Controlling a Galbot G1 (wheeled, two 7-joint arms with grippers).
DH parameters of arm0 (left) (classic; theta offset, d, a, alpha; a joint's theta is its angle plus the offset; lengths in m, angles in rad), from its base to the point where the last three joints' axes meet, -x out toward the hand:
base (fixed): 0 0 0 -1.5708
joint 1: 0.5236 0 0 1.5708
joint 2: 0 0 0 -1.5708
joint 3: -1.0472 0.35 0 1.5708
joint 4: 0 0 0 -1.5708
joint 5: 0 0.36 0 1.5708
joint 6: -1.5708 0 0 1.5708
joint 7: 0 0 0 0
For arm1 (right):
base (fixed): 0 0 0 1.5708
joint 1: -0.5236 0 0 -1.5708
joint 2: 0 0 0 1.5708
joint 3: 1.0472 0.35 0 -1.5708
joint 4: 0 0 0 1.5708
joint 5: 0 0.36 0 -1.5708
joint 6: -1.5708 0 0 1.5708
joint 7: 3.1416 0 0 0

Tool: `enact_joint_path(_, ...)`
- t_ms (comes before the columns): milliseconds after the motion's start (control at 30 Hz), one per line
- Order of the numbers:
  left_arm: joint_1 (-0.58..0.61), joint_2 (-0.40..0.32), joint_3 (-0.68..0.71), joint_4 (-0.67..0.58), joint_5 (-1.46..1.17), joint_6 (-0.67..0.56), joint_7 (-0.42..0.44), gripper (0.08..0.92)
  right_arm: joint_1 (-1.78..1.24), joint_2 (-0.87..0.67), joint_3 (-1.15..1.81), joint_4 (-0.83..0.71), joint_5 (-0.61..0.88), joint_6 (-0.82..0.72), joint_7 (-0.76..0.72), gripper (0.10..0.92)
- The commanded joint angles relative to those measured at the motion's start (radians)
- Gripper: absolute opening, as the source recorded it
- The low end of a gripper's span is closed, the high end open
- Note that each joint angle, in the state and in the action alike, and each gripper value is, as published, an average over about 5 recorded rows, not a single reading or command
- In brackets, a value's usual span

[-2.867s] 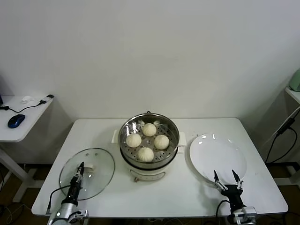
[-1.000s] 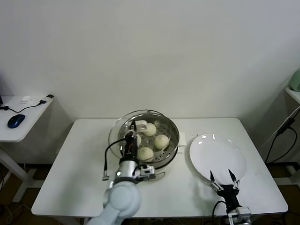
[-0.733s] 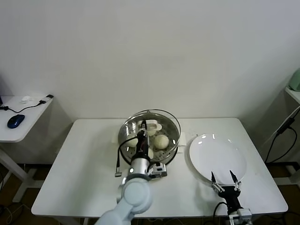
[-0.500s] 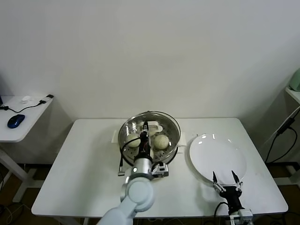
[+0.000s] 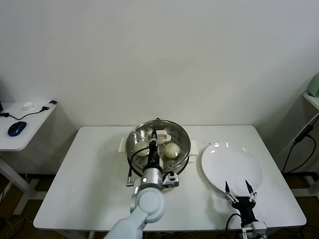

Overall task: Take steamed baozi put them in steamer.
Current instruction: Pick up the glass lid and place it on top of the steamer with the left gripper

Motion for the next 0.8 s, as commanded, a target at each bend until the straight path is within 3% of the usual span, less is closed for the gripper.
enact_joint_path(33, 0.003, -0.004, 0.004, 0.016, 0.014, -0.005, -0.002, 0.134, 0.000, 0.005, -0.003, -0.006, -0.011, 0.008, 0.001, 0.823)
enact_joint_path(300, 0.004, -0.004, 0.006, 0.020, 0.021, -0.010, -0.006, 0.134, 0.002, 0.010, -0.005, -0.011, -0.022, 0.018, 0.001, 0.823)
enact_joint_path(400, 0.006, 0.001, 0.005, 0.009, 0.018, -0.011, -0.003, 0.170, 0.001, 0.011, -0.005, -0.011, -0.024, 0.018, 0.000, 0.822)
enact_joint_path(700, 0.043, 0.063, 0.027, -0.159, -0.070, -0.015, 0.043, 0.424, -0.002, 0.011, -0.008, 0.006, -0.021, -0.006, -0.003, 0.823)
enact_joint_path(800, 0.076, 0.091, 0.024, -0.237, -0.142, -0.036, 0.021, 0.511, -0.002, 0.010, -0.014, 0.013, -0.012, -0.013, 0.009, 0.823)
